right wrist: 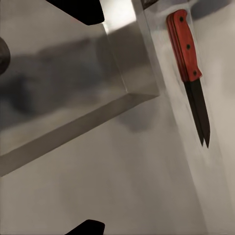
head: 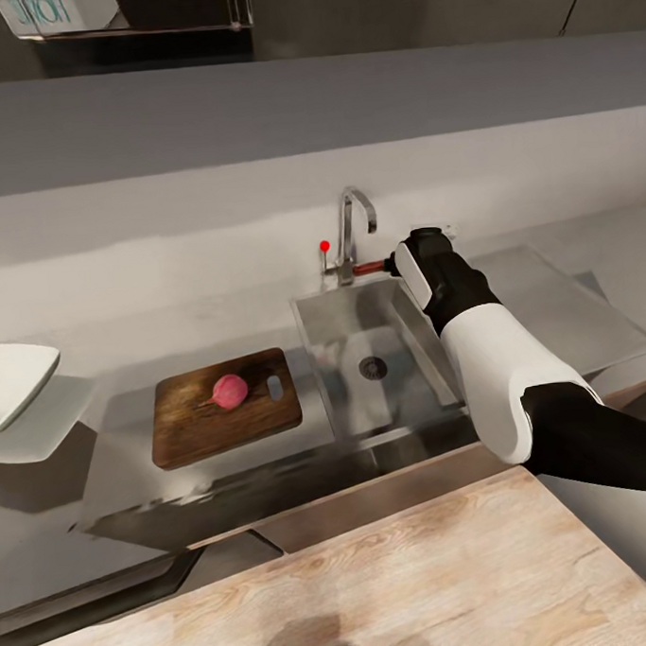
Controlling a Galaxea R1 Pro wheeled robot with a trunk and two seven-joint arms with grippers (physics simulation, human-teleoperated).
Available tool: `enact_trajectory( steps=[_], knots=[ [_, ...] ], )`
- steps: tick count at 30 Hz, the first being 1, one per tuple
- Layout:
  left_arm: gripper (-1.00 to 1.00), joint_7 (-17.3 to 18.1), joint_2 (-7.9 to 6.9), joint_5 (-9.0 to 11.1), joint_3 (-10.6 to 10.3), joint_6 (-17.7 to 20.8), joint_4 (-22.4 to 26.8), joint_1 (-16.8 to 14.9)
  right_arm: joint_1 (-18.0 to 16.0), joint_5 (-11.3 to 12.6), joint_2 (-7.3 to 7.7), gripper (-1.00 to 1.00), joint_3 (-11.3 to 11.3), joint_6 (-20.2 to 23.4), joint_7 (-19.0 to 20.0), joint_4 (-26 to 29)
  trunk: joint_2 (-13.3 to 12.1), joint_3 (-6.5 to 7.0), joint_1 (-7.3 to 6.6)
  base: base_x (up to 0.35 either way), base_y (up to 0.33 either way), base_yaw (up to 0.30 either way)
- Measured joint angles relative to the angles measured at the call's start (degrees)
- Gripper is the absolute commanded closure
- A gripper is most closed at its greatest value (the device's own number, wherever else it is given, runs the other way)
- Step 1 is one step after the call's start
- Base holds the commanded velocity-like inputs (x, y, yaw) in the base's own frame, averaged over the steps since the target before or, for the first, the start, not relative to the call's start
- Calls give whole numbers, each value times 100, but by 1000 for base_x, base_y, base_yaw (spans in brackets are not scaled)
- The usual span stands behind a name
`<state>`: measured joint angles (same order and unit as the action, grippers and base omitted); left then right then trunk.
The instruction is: In the kitchen, take the Vidalia onion out of the sink, dice it on the chopping board with the paring knife, put the diced onion into the bowl on the countertop, then place both the paring knife and the chopping board into the sink.
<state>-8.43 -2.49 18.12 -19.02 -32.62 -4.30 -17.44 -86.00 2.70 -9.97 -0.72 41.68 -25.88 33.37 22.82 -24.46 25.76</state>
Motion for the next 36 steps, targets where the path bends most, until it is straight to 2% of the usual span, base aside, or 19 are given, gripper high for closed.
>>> enact_trajectory(
  steps=[13, 27, 36],
  knots=[
    [-100, -3, 0, -1, 0, 47, 0, 0, 0, 0, 0, -100, 0, 0, 10, 0, 0, -120, -1, 15, 0, 0],
    [-100, -5, 0, -1, 0, 47, 0, -1, 0, 5, 0, -100, 7, 0, 11, 0, 1, -241, -2, 220, 0, 0],
    [-100, -5, 0, -1, 0, 47, 0, 0, 16, -1, 0, -100, 8, 0, 6, 0, 1, -251, 0, 52, 0, 9]
  ],
)
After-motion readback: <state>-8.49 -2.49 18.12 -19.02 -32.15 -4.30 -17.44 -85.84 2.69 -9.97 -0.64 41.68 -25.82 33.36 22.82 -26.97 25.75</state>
